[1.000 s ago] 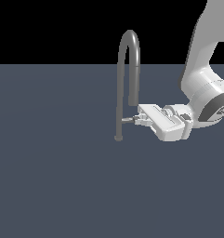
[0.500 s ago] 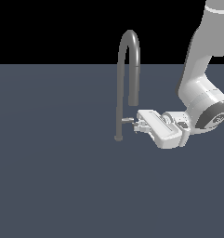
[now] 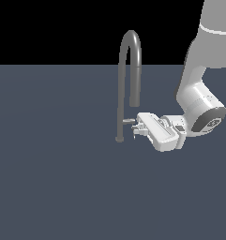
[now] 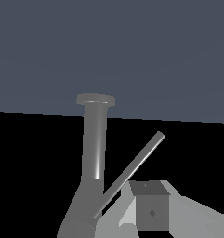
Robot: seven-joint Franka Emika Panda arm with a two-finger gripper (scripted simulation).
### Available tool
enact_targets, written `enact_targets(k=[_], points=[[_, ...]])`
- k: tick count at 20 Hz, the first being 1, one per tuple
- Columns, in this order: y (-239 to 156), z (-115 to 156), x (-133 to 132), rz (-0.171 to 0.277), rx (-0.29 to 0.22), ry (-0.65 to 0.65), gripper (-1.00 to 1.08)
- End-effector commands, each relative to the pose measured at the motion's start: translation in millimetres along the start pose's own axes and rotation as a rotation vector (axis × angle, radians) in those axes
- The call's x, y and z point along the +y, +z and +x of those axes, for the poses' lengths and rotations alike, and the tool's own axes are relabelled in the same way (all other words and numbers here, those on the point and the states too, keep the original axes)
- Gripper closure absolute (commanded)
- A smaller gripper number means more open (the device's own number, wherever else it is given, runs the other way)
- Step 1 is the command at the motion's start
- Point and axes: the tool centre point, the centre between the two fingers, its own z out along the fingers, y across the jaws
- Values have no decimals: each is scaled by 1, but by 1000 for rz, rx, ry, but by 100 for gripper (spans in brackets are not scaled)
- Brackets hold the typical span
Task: Turn on the faucet by rotating a designated handle.
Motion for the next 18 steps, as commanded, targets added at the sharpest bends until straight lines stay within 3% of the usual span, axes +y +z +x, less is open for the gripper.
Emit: enact_targets(k=[1, 2, 18], points=[[0, 31, 10, 15, 5, 45, 108], [0, 1, -2, 0, 0, -2, 108], [0, 48, -18, 15, 5, 45, 108]])
